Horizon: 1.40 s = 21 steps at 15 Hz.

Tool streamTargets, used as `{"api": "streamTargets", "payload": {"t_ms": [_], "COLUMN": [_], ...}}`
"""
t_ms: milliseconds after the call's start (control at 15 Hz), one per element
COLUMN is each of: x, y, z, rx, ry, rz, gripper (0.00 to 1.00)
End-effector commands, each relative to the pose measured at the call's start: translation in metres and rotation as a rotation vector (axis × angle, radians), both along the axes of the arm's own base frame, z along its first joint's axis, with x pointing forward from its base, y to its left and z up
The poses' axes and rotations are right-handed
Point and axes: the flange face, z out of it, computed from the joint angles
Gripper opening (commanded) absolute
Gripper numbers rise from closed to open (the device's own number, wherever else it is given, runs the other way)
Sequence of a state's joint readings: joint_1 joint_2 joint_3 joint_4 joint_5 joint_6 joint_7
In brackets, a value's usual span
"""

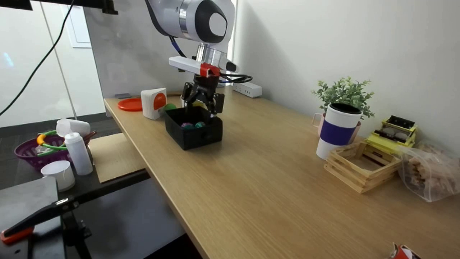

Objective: Remove the strawberry and grapes from the black box

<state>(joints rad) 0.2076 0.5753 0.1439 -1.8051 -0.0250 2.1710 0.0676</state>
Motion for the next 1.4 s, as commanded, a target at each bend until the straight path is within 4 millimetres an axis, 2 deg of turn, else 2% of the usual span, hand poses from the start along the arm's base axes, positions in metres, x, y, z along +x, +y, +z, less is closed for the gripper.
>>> {"api": "streamTargets", "payload": {"t_ms": [0, 467, 1067, 1333], "x": [-0.007, -0.006, 0.008, 0.014], "y": [-0.007, -0.021, -0.01, -0.014], "z": [0.007, 0.002, 0.003, -0.003], "rx": [-0.067, -0.098, -0.068, -0.049], "ry": [0.035, 0.072, -0.02, -0.027], "rz": [-0.044, -0.067, -0.021, -0.02], "gripper": [1.0, 1.0, 1.0, 1.0]}}
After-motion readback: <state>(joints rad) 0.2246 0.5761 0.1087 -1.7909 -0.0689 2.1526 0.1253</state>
